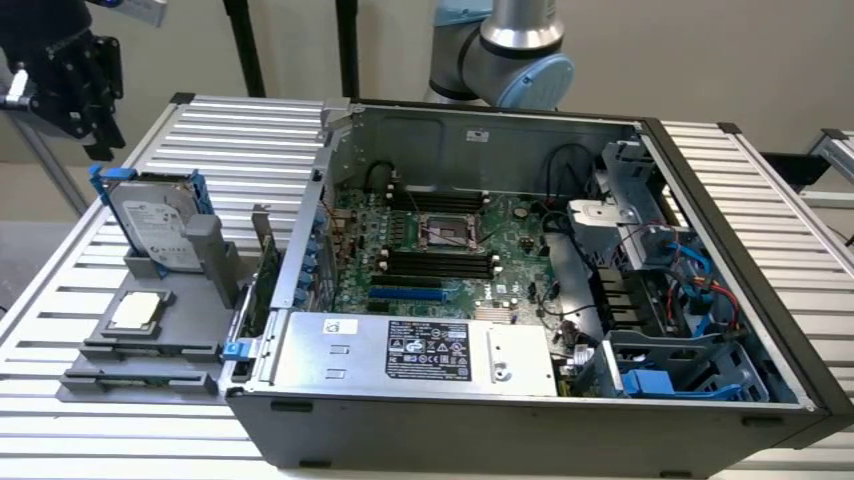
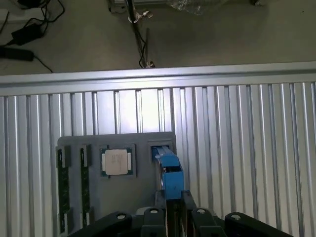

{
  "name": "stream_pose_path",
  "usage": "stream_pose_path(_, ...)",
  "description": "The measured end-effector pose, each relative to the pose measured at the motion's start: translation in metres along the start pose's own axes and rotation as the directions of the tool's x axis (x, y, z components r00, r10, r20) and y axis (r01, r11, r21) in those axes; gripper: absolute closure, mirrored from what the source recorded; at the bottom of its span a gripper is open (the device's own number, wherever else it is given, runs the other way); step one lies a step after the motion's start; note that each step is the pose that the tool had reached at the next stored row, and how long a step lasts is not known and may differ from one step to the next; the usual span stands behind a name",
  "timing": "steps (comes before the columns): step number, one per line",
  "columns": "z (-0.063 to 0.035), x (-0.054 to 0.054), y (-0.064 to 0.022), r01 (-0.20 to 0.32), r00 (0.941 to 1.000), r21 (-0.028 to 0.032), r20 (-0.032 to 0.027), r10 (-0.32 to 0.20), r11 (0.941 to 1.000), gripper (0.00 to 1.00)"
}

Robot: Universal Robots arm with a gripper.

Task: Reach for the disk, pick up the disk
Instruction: 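Pick up the disk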

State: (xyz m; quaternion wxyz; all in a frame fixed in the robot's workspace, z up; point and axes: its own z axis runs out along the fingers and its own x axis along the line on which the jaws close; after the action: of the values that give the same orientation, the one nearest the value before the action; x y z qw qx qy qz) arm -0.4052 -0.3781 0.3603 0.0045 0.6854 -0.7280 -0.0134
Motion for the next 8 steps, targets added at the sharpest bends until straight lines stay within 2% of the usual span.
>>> stream_pose_path(3, 0.0033, 0.000, -0.0001, 0.002, 1.0000, -0.0003, -0.0002, -0.002, 1.0000, 0.58)
stream_pose_path(4, 0.0053, 0.000, -0.0001, 0.003, 1.0000, -0.0001, -0.0001, -0.003, 1.0000, 0.58)
stream_pose_path(5, 0.0071, 0.000, -0.0002, 0.004, 1.0000, -0.0001, -0.0001, -0.004, 1.0000, 0.52)
stream_pose_path(6, 0.0088, 0.000, -0.0002, 0.005, 1.0000, -0.0001, -0.0002, -0.005, 1.0000, 0.52)
stream_pose_path(7, 0.0106, 0.000, -0.0003, 0.006, 1.0000, -0.0001, -0.0002, -0.006, 1.0000, 0.46)
stream_pose_path(8, 0.0126, 0.000, -0.0003, 0.006, 1.0000, -0.0001, -0.0002, -0.006, 1.0000, 0.46)
